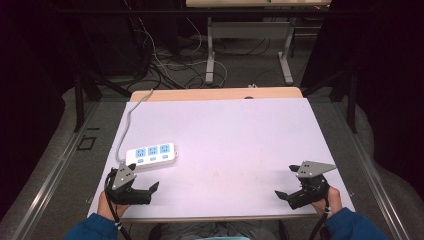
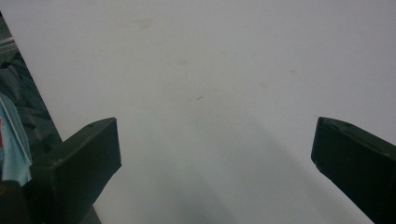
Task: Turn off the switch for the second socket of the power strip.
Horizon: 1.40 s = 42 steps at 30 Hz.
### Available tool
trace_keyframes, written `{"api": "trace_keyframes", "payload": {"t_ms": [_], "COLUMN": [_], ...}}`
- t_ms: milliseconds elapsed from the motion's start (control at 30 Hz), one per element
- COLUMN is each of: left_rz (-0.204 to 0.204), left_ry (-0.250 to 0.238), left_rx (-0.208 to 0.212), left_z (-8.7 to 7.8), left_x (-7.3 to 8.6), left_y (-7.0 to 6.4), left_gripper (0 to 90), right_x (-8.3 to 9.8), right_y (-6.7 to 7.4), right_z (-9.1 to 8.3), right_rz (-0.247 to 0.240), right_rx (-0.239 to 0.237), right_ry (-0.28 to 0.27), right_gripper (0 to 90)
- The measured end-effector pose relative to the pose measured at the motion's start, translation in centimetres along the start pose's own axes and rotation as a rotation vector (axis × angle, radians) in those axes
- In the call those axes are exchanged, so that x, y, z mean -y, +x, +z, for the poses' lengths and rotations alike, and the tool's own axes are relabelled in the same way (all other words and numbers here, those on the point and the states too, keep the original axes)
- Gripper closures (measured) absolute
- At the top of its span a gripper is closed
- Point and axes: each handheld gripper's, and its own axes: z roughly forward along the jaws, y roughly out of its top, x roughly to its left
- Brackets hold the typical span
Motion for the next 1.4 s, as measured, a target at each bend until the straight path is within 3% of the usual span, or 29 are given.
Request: {"api": "trace_keyframes", "payload": {"t_ms": [600, 1067, 1400], "left_rz": [-0.023, -0.01, -0.02], "left_ry": [0.068, 0.107, 0.101], "left_rx": [0.009, -0.036, -0.052], "left_z": [0.2, 0.3, 0.8], "left_x": [-0.2, -1.0, -2.0], "left_y": [0.2, 0.4, 0.9], "left_gripper": [0.0, 0.0, 0.0], "right_x": [0.1, 0.1, 0.1], "right_y": [-0.1, 0.0, 0.0], "right_z": [0.0, 0.0, 0.0], "right_rz": [-0.016, -0.017, -0.025], "right_rx": [0.004, 0.017, -0.003], "right_ry": [-0.015, -0.007, 0.003], "right_gripper": [1.6, 1.6, 1.7]}}
